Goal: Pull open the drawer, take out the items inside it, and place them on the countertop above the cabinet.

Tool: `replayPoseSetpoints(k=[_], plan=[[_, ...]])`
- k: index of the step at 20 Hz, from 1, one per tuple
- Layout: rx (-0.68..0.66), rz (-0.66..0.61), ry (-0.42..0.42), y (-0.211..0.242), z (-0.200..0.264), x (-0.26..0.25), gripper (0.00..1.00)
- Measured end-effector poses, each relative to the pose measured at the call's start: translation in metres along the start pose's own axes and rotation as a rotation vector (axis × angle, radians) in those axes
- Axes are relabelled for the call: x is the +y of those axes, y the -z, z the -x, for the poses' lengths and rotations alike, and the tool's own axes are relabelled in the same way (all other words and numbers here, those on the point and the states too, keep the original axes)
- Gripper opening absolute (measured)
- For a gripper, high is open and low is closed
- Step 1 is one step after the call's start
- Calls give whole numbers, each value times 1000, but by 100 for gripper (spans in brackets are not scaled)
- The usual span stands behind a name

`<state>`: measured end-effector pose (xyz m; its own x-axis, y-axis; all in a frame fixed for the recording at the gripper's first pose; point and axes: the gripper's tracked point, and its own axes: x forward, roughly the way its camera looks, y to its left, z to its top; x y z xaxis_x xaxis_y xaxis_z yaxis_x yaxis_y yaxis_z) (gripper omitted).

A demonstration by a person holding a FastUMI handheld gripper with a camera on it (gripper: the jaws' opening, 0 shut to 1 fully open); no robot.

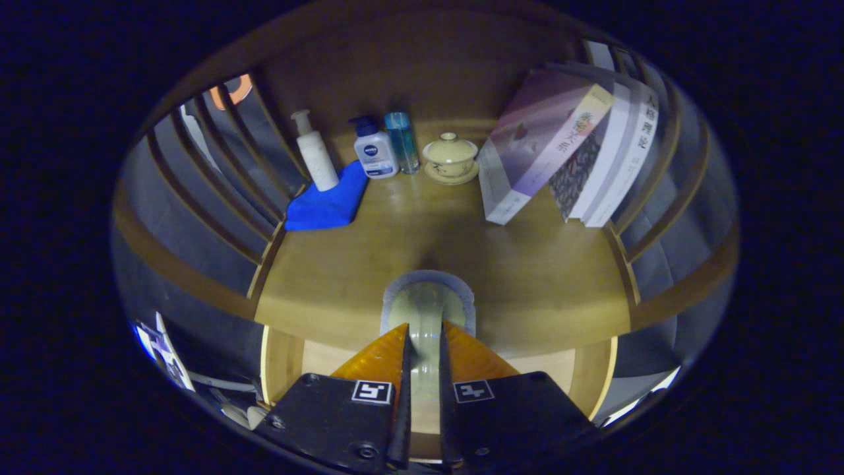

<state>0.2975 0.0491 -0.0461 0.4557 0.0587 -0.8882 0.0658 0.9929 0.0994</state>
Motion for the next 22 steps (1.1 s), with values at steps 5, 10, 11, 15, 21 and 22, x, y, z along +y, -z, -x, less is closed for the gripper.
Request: replayPoseSetpoints(k=[5,10,11,15,21,22], plan=[[-1,9,31,-27,-31,-3,21],[-10,-10,0,-30,-46,-3,21],[-13,-19,-30,-30,-47,1,22],[-46,-63,-45,-30,-45,-2,59],[-214,-4,-24,-42,-6,4,75],[-248,11,-28,-41,3,10,75]])
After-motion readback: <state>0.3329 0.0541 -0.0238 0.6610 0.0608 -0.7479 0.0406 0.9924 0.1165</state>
